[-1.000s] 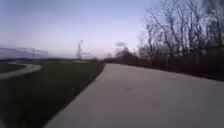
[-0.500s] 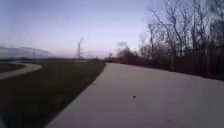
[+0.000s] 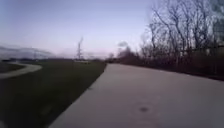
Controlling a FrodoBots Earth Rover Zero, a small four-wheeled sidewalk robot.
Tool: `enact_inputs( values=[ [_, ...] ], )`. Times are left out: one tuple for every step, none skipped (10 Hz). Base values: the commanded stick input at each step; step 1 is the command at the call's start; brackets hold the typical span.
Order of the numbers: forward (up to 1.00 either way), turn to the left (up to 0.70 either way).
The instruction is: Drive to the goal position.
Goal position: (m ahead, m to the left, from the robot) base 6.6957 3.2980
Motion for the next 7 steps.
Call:
enact_inputs(
  values=[
    [1.00, 0.00],
    [1.00, -0.04],
    [1.00, -0.16],
    [1.00, -0.40],
    [1.00, -0.38],
    [1.00, -0.03],
    [1.00, 0.00]
  ],
)
